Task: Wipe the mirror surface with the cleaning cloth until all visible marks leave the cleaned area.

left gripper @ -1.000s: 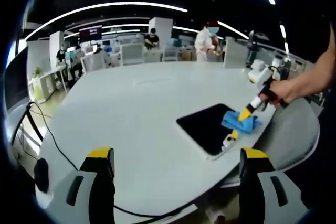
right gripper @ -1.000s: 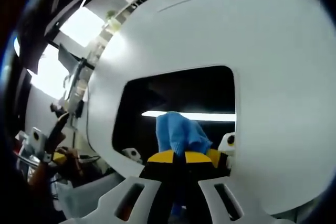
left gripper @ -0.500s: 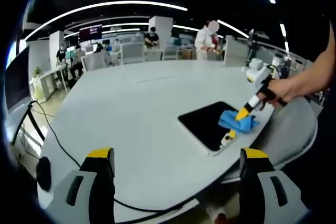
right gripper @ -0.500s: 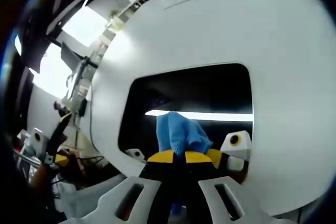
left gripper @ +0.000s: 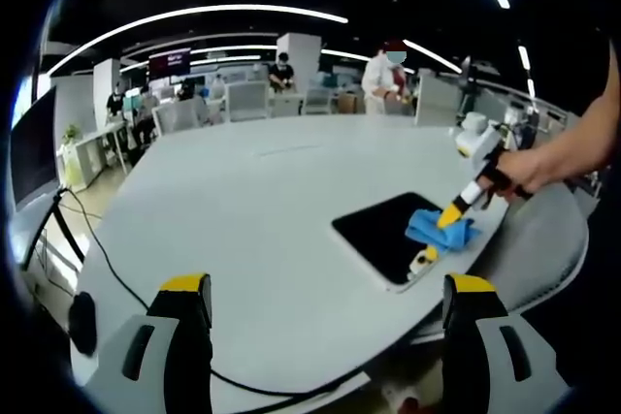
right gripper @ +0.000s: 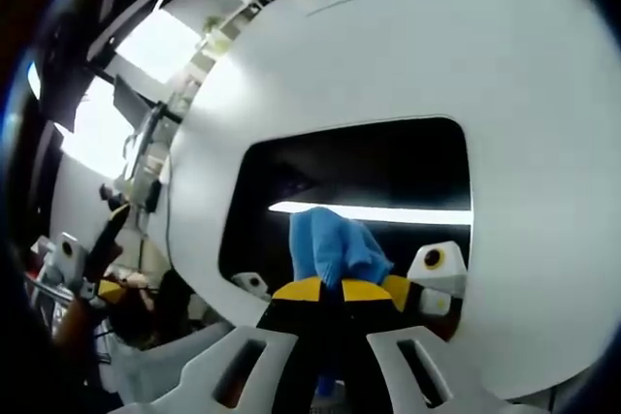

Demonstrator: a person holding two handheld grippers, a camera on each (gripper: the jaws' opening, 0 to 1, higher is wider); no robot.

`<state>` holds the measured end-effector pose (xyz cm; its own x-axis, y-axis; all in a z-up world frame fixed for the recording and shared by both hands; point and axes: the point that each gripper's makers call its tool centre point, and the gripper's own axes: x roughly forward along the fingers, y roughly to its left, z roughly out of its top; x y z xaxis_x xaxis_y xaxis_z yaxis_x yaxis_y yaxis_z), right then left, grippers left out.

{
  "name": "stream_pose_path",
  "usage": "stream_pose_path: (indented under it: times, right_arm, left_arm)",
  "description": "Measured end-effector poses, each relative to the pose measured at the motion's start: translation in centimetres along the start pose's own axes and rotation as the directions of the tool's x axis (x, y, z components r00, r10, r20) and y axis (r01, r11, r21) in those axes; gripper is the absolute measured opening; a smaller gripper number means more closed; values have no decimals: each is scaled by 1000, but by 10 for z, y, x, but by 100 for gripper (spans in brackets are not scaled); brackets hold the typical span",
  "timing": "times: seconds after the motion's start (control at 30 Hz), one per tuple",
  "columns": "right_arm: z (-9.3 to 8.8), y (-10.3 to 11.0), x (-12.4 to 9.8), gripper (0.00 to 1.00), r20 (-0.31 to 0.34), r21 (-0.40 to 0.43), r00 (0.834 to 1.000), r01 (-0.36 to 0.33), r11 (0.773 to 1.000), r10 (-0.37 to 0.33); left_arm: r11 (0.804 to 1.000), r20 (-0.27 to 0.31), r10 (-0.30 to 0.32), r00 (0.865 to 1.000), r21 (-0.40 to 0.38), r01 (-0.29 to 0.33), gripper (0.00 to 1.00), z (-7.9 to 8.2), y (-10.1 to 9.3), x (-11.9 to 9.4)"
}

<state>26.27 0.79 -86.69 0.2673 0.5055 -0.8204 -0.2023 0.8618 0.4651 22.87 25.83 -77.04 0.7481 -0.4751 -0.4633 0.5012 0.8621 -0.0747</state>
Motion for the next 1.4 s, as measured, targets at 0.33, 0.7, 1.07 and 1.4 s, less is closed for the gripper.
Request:
stream_pose_path:
  times: [0.33,0.7,1.07,1.4]
  right_arm:
    - [0,-1,1,0,-3,2,1000,-11,1000,11]
    - [1,2,3,0,2,-13,1000,-4,1000,4]
    - [0,21,13,0,20,7,1000,-6,1000,6]
    - [0,38,23,0,34,18,999,-7,1000,6]
  left_arm:
    - [1000,-2,7,1000,-10,-7,100,-4,-2,2]
    - [1000,4,26,1000,1,-26,100,1,12,-2]
    - [1000,7,5,1000,28,-6,100,4,22,-2]
    - [999,-1,-29,1000,30,29,100,5,28,3]
